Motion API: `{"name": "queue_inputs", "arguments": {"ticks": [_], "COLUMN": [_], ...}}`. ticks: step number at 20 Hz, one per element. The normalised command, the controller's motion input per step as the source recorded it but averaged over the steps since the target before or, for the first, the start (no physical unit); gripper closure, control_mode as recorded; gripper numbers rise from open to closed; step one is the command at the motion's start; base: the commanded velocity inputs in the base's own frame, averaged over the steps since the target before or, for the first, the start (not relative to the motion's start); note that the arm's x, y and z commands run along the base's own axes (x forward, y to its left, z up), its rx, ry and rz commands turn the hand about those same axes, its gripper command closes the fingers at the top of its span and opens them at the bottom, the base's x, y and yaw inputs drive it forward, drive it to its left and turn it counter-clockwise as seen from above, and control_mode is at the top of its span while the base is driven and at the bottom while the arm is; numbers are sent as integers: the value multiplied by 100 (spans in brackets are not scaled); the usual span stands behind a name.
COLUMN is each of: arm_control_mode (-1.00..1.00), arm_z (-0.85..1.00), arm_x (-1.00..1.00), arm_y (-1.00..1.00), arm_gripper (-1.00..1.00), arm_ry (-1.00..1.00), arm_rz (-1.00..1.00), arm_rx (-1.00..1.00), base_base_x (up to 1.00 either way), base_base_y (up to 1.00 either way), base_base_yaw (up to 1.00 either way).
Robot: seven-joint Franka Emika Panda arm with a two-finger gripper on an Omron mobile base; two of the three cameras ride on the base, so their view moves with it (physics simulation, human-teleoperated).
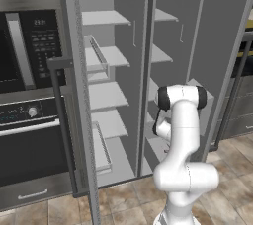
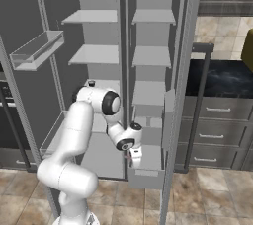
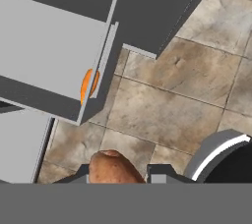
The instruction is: Take the carrot and mushroom from the fridge shelf and place them in the freezer drawer to begin freezing them.
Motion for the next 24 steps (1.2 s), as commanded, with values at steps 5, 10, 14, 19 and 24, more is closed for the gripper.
{"name": "queue_inputs", "arguments": {"ticks": [5,10,14,19,24], "arm_control_mode": [-100,-100,-100,-100,-100], "arm_z": [-19,-18,-36,-46,-56], "arm_x": [33,49,37,26,11], "arm_y": [-3,0,0,0,0], "arm_gripper": [100,100,100,100,100], "arm_ry": [1,4,2,1,1], "arm_rz": [0,0,0,0,0], "arm_rx": [0,0,0,0,0], "base_base_x": [0,0,0,0,0], "base_base_y": [0,0,0,0,0], "base_base_yaw": [0,0,0,0,0]}}
